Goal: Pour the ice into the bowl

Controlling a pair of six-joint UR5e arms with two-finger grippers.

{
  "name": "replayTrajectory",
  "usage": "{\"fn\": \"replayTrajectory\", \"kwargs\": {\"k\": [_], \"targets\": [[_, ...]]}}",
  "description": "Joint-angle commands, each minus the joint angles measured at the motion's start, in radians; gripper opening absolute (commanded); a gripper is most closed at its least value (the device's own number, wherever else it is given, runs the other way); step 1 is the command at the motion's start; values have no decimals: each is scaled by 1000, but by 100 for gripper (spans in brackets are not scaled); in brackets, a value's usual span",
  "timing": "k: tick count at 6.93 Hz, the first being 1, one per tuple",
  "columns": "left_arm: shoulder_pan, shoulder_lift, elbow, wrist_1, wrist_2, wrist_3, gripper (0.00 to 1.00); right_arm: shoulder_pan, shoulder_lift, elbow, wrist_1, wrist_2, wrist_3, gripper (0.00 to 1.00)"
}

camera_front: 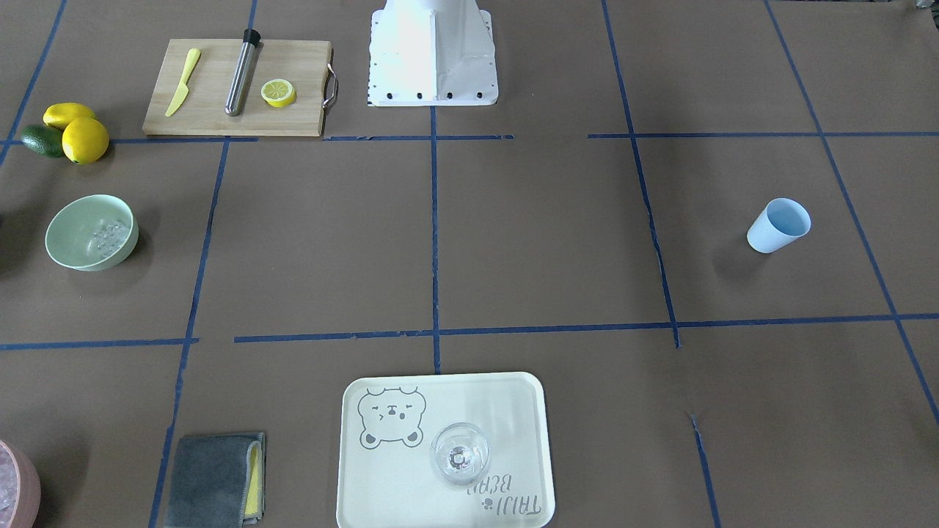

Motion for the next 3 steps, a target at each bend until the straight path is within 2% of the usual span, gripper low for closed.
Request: {"fn": "replayTrajectory", "kwargs": {"k": [1, 3], "targets": [[-14, -7, 0, -1, 0, 1, 100, 0, 1, -2, 0, -1, 0, 100], [-18, -30, 7, -2, 46, 1, 100, 0, 2, 0, 0, 1, 0, 100]]}}
